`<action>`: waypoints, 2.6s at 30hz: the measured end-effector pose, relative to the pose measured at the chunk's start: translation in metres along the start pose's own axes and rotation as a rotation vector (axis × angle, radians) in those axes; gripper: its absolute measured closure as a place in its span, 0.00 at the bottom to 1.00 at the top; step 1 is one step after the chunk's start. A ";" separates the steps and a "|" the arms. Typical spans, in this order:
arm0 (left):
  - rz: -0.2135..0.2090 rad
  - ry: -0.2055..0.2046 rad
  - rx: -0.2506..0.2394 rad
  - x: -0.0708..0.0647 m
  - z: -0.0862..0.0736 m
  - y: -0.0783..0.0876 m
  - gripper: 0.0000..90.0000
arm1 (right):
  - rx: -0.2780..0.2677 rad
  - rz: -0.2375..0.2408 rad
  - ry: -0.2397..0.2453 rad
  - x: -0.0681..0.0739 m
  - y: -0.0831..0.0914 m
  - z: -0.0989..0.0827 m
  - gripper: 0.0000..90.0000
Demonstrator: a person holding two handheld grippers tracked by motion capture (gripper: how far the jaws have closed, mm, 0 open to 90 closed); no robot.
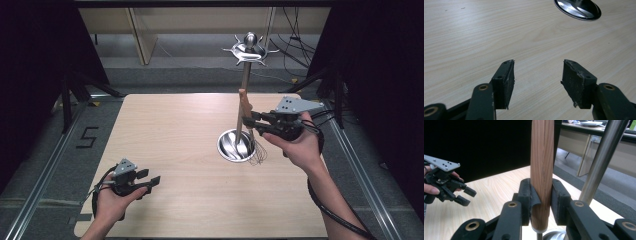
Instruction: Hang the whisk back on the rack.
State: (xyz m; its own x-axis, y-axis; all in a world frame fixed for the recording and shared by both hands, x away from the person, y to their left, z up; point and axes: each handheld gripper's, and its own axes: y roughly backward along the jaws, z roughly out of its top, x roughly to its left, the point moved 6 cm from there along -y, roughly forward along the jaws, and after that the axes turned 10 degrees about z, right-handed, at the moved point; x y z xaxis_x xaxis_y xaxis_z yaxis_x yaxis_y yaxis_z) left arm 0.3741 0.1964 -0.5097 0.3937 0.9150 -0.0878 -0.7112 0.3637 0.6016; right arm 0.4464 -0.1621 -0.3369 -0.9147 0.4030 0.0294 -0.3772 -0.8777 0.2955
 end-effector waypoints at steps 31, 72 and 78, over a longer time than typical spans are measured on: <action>0.000 -0.008 -0.010 0.000 0.000 0.001 0.46 | -0.043 -0.010 -0.006 0.000 -0.008 0.030 0.82; -0.005 0.000 -0.014 -0.001 0.001 0.002 0.46 | -0.051 -0.004 -0.003 -0.001 -0.011 0.043 0.82; -0.008 0.007 -0.015 -0.001 0.001 0.002 0.46 | -0.056 -0.002 -0.011 0.000 -0.011 0.046 0.82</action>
State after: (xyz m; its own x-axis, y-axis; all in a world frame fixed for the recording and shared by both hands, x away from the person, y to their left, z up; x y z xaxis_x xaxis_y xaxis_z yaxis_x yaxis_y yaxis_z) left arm 0.3729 0.1954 -0.5080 0.3958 0.9131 -0.0980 -0.7165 0.3738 0.5890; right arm 0.4576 -0.1401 -0.2962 -0.9124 0.4073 0.0399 -0.3867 -0.8899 0.2419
